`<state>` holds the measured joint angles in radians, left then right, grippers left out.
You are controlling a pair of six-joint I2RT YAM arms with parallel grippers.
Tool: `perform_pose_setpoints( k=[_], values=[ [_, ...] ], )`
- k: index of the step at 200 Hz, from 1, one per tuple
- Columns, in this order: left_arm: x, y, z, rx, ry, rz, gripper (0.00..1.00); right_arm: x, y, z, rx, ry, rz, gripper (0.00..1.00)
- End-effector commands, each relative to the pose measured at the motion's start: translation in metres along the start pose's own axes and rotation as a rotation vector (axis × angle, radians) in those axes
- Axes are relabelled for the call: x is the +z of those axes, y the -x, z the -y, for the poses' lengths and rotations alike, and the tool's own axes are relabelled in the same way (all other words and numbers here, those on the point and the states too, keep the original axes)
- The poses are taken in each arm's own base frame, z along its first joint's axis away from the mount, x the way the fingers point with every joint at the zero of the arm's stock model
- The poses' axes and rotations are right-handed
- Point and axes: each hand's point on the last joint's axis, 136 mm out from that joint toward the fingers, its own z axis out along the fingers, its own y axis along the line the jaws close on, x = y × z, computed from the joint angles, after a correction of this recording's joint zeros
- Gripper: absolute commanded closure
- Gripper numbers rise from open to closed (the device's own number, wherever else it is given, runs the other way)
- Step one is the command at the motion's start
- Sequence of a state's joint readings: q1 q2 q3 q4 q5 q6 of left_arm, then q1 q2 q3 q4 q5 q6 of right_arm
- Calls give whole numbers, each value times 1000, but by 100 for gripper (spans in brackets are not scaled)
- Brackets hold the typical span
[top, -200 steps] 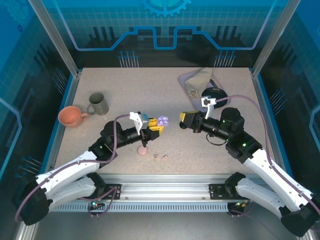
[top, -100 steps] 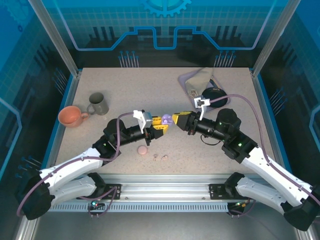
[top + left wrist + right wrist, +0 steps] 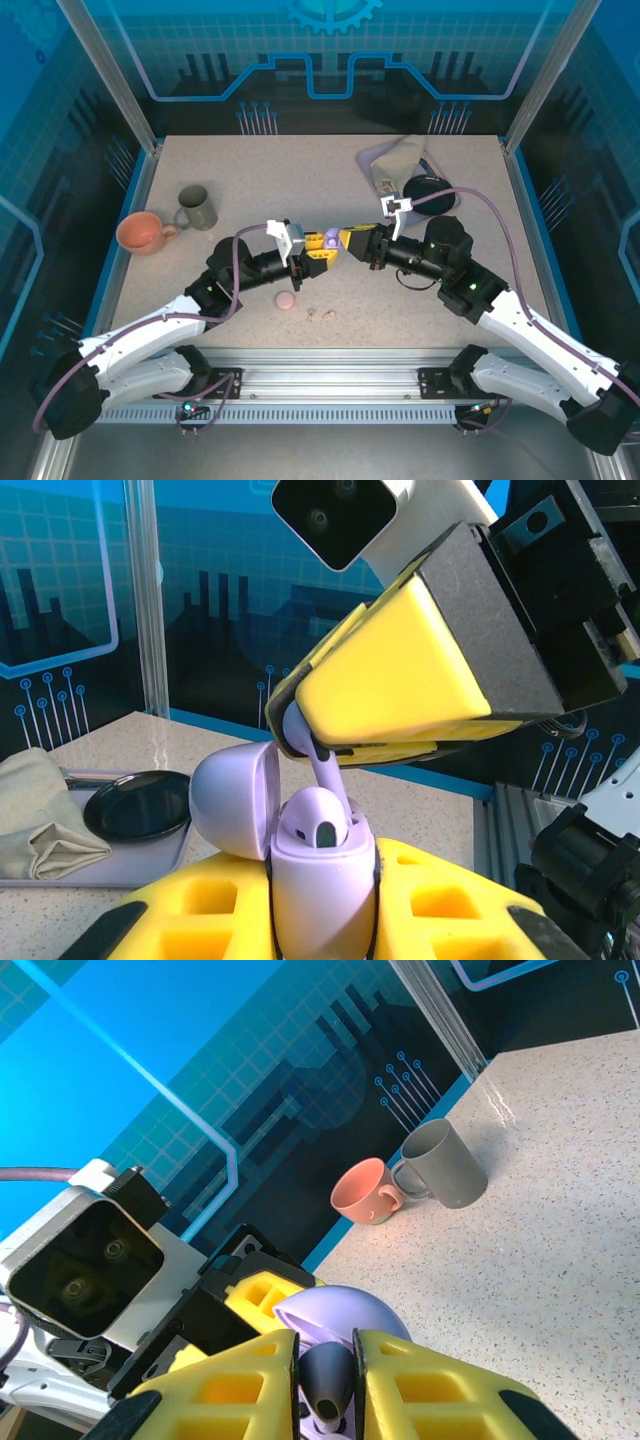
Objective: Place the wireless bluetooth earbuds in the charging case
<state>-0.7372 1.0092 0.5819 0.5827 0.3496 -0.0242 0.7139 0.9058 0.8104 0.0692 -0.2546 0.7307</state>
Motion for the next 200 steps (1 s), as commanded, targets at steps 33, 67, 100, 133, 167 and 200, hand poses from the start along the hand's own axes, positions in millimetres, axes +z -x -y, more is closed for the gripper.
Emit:
perform_pose_setpoints(
  k=[33, 67, 100, 133, 167, 200],
  values=[
    [2, 26, 9, 49, -36, 66, 100, -2, 9, -10, -25, 12, 24, 79],
    [2, 27, 9, 53, -31, 73, 100, -3, -3, -4, -1, 2, -3, 79],
    [2, 29, 9, 54, -30, 74, 100, -3, -5, -6, 4, 11, -12, 79],
    [2, 29, 8, 55, -28, 76, 100, -3, -11, -4, 5, 5, -31, 79],
    [2, 30, 9, 56, -29, 79, 100, -3, -15, -3, 6, 2, -46, 78],
    [2, 31, 8, 55, -21, 83, 100, -4, -19, 1, 8, -11, -54, 78]
  ],
)
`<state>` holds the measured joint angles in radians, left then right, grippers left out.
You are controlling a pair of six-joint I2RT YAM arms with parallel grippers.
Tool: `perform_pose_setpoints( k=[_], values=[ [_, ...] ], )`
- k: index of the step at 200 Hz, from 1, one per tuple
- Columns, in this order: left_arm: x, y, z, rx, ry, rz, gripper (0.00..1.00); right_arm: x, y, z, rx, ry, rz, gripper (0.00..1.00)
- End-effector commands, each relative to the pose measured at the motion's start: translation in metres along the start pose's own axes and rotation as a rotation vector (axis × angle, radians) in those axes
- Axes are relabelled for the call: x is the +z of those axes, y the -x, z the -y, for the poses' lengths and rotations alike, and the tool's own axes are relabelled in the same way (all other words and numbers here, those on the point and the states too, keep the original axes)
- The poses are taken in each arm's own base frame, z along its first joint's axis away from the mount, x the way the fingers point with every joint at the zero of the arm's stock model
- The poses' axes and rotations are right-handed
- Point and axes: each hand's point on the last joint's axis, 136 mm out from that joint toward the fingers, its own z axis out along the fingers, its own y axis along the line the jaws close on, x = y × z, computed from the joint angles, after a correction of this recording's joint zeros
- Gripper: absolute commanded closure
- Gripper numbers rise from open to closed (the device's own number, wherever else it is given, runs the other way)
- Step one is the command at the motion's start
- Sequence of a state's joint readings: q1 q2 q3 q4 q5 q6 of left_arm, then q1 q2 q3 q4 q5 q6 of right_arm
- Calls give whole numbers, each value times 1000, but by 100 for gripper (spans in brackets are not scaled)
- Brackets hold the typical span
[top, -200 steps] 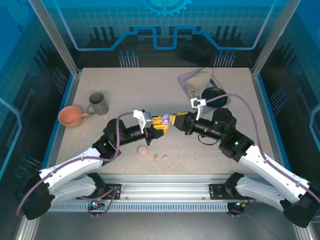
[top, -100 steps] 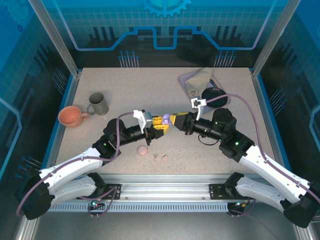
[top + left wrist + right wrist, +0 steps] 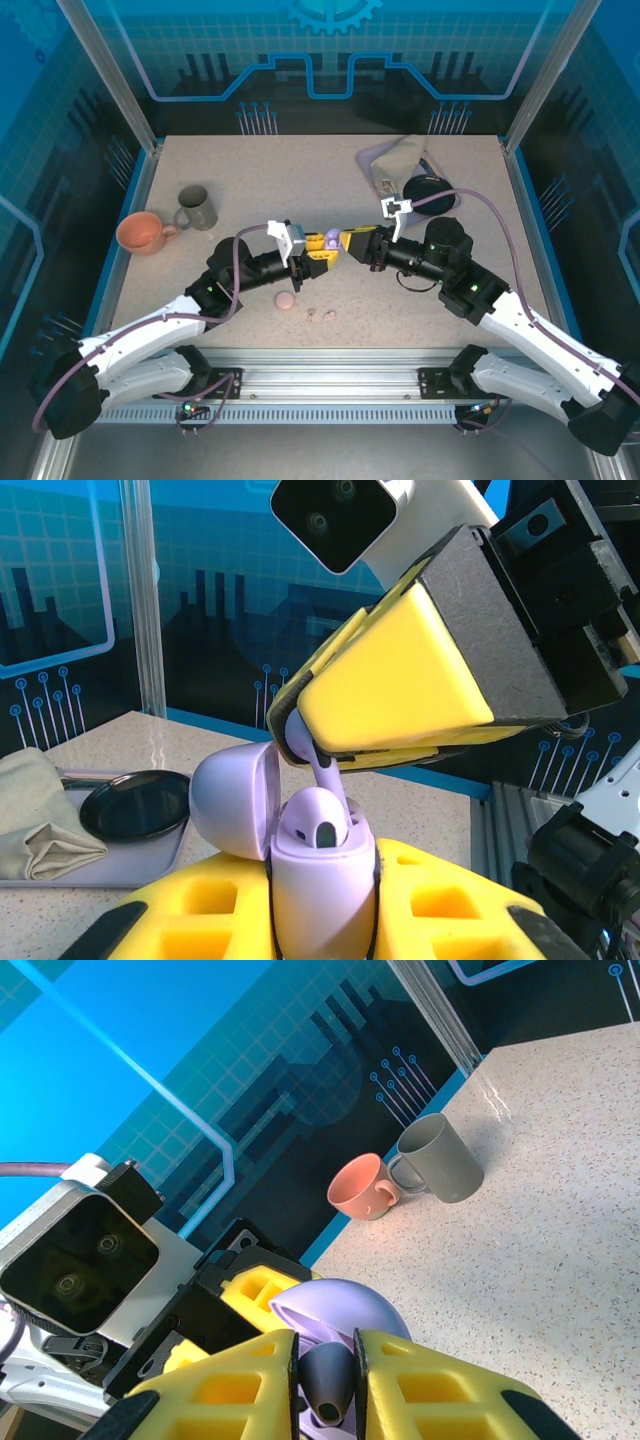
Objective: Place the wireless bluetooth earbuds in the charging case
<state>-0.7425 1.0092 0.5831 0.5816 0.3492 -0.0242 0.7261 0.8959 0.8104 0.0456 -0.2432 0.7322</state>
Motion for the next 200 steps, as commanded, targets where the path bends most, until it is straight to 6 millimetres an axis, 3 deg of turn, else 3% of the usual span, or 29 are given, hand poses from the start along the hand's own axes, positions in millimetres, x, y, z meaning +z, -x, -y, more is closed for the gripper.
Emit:
perform_pose_setpoints(
  k=[1, 91, 151, 158, 200],
  values=[
    [2, 31, 6, 56, -17, 83, 100, -2, -15, 1, 2, -2, -44, 78],
    [3, 30, 7, 56, -24, 80, 100, -1, -17, 6, -3, -34, -67, 74],
    [2, 26, 7, 57, -21, 73, 100, -18, -6, 4, -54, -92, -55, 44],
    [2, 26, 7, 57, -22, 71, 100, -23, 4, -3, -71, -94, -39, 41],
    [-2, 25, 10, 80, -30, 72, 100, -44, 14, 6, -85, -127, -46, 13]
  ],
)
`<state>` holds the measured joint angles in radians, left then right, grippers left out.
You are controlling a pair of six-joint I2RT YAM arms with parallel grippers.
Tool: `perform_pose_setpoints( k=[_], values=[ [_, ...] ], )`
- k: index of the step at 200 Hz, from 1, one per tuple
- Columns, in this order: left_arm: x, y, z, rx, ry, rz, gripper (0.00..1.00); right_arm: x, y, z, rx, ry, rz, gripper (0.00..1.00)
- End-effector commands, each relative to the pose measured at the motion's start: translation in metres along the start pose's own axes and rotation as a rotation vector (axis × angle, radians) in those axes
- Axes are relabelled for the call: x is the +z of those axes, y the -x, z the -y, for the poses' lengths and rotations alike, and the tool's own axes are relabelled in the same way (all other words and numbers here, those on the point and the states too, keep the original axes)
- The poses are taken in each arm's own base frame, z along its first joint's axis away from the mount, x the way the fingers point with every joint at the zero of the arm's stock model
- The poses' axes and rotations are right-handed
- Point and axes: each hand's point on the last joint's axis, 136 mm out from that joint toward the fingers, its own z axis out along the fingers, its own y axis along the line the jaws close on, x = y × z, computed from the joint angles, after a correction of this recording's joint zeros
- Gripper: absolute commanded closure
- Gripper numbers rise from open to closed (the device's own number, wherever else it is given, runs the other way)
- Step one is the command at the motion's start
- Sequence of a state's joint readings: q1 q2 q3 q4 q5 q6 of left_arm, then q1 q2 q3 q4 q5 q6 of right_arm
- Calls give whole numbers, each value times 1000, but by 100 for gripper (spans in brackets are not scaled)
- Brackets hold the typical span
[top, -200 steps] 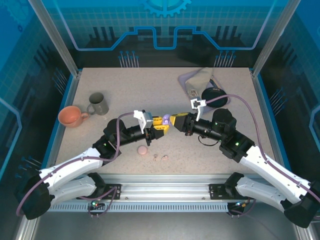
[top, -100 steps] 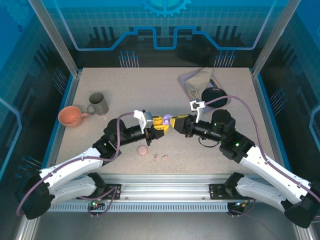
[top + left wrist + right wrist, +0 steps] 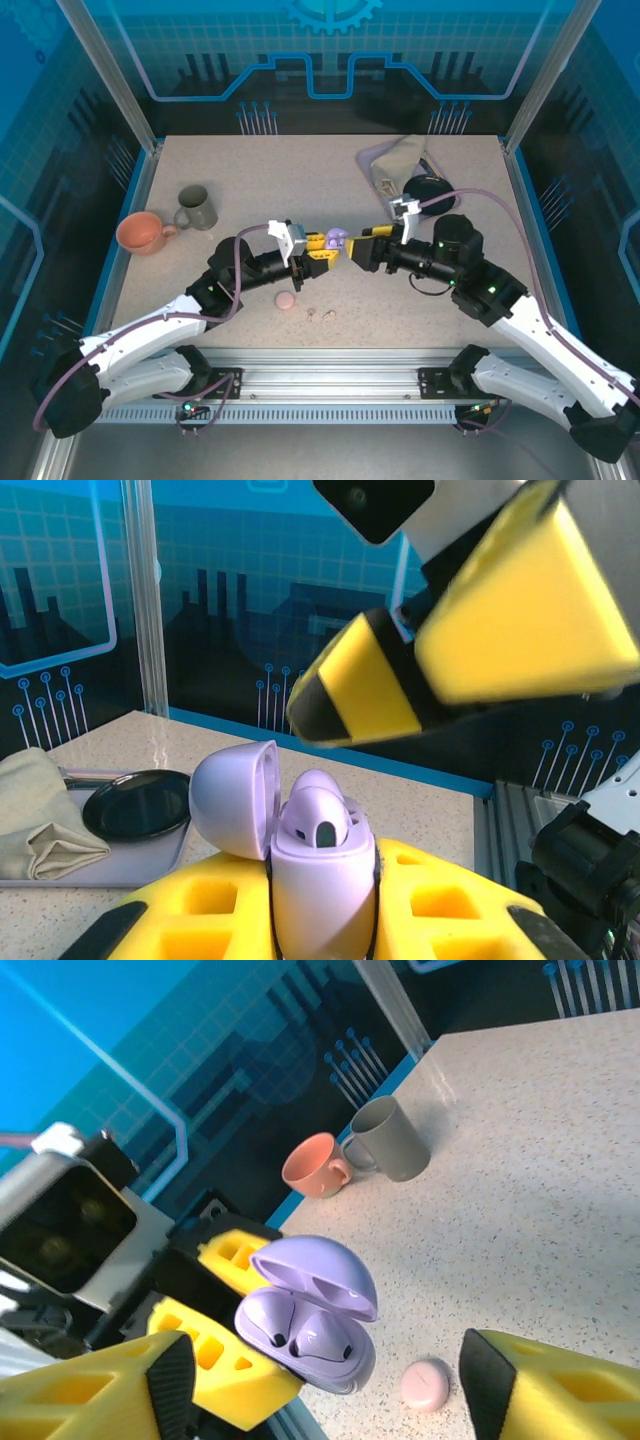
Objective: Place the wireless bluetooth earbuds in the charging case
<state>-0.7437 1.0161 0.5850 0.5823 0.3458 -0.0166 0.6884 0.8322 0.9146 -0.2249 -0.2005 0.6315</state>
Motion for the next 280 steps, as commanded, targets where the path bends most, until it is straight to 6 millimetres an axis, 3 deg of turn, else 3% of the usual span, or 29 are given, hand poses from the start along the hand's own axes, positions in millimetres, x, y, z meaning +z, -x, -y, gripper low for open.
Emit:
perform_pose_setpoints(
  k=[1, 19, 110, 170, 216, 280],
  values=[
    [-3, 26, 11, 75, -33, 76, 100, -16, 5, 2, -23, -4, -13, 12],
    [-6, 26, 14, 97, -45, 78, 100, -18, 4, -5, -29, 68, -49, 0],
    [-7, 36, 21, 135, -77, 103, 100, 12, -8, -49, -26, 408, -291, 0],
    [-5, 33, 21, 129, -81, 91, 100, 8, -1, -67, -65, 491, -268, 5],
    [-4, 32, 20, 125, -79, 84, 100, 2, 2, -71, -98, 496, -252, 13],
    [-3, 32, 20, 125, -78, 77, 100, -4, 4, -66, -146, 445, -205, 15]
  ],
)
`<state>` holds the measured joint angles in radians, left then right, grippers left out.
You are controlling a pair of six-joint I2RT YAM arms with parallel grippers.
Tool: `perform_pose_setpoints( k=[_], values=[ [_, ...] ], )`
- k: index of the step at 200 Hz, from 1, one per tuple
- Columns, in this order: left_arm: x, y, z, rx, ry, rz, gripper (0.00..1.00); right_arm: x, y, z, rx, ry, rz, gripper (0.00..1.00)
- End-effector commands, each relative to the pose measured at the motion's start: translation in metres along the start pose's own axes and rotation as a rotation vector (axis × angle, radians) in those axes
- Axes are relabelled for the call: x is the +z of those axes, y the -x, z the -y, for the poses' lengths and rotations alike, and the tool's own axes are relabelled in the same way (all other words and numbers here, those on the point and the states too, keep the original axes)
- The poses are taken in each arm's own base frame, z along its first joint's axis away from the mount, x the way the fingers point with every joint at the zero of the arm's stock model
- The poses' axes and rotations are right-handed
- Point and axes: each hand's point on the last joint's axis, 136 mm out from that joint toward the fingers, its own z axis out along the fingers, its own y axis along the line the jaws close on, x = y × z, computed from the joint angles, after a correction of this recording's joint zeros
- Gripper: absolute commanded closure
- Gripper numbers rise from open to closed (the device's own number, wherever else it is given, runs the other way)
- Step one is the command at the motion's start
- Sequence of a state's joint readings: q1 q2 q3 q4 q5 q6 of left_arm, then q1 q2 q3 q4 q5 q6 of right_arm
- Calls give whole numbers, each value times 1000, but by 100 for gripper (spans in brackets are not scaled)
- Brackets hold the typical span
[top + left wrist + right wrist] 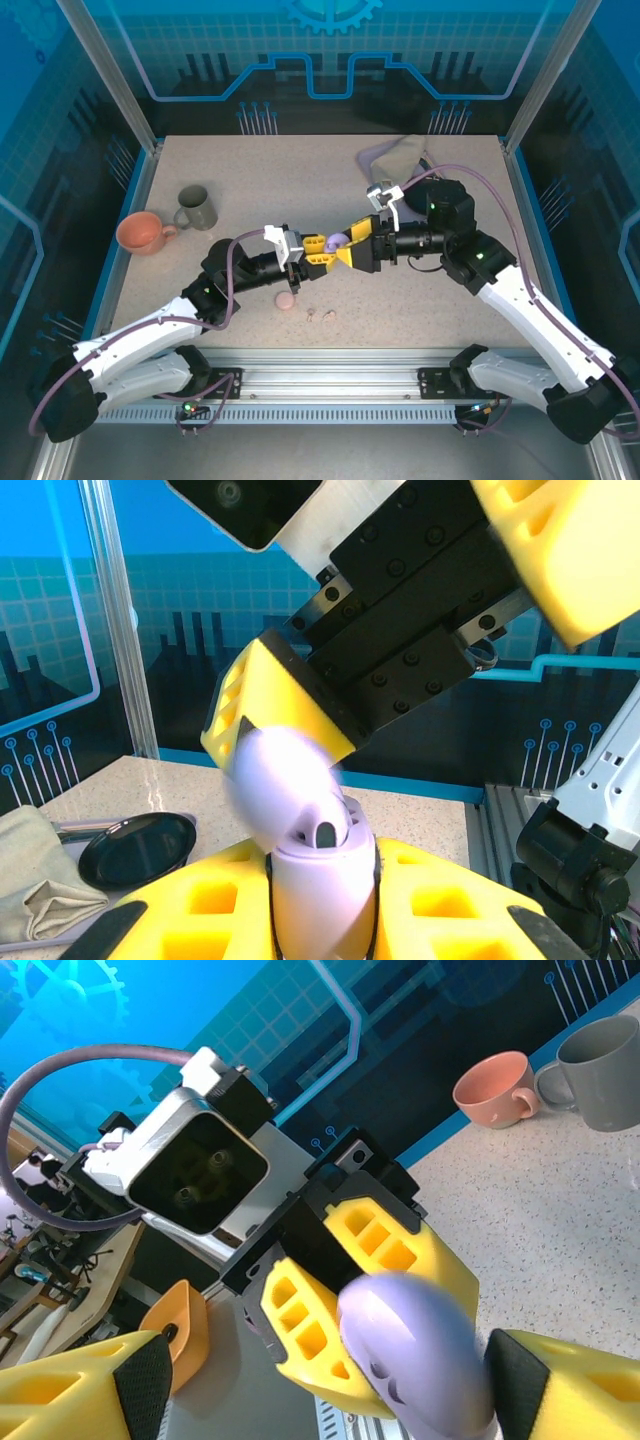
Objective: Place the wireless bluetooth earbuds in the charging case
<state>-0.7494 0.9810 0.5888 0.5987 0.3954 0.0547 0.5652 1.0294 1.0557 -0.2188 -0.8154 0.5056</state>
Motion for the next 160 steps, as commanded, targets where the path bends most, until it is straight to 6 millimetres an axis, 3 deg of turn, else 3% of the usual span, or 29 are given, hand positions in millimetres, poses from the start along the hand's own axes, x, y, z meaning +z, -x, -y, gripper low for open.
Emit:
perform_pose_setpoints(
  k=[1, 36, 55, 90, 160],
  values=[
    [3, 16, 3, 30, -19, 31, 100, -8, 9, -18, -89, 9, 36, 15],
    [3, 17, 3, 29, -19, 32, 100, -11, 6, -11, -77, -39, 31, 15],
    [3, 17, 4, 31, -22, 32, 100, -14, 1, 2, -77, -126, 9, 13],
    [1, 12, 4, 48, -20, 5, 100, -38, -3, 27, -222, -355, -5, 9],
    [-3, -4, 15, 149, -82, -94, 100, -54, -49, 8, -767, -282, -240, 9]
  ],
)
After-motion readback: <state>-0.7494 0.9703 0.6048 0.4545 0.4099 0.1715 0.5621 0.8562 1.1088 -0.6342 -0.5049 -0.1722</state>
